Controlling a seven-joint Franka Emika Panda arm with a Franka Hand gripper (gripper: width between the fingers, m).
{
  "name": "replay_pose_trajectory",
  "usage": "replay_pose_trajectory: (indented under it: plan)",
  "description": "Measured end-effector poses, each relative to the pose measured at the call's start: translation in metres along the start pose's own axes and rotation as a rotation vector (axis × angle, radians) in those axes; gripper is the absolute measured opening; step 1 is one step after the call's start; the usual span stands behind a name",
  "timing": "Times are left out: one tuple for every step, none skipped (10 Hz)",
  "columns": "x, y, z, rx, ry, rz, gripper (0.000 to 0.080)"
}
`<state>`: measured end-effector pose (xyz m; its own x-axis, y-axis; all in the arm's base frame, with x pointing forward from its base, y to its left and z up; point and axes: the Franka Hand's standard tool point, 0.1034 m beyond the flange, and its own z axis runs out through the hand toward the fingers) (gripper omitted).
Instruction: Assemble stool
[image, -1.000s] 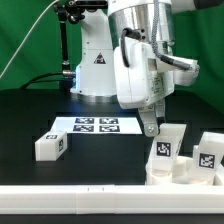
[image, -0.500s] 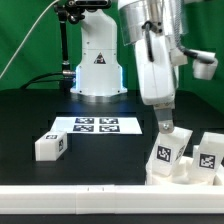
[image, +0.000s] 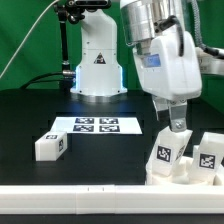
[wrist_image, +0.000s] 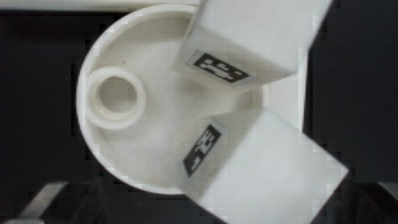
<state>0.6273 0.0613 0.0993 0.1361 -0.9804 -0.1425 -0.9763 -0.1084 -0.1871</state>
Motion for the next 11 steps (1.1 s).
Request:
replay_pose_trajectory:
  plan:
    - [-0.0025,-0.0006,0.0006,-0.015,0.024,-0.160,0.0649]
    - [-0.0055,-0.0044,-0.0005,-0.018,0.037,-0.296,0.0649]
    - [-0.0069,-0.0067,-0.0016,-0.016,0.037,-0.394,0.0649]
    - [-0.0087,-0.0091,-0.0024,-0.021,0.041,-0.525,0.0649]
    - [-0.0067,-0.0101,-0.0032,-0.021,0.041,-0.609,0.0649]
    - [-0.0062,-0.0099,-0.0030,-0.022,0.042,-0.658,0.0649]
    - [-0.0061,-0.0099,-0.0030,-0.024,0.042,-0.734,0.0649]
    - [-0.0057,-0.0099,-0.0031,-0.026,0.041,-0.795,0.0649]
    - [-0.0053,-0.0099,-0.0031,-0.027,0.041,-0.854,0.0649]
    - [-0.0050,-0.0098,-0.0030,-0.029,0.040,-0.944,0.0649]
    - [-0.0041,-0.0087,-0.0017,-0.041,0.042,-1.102,0.0649]
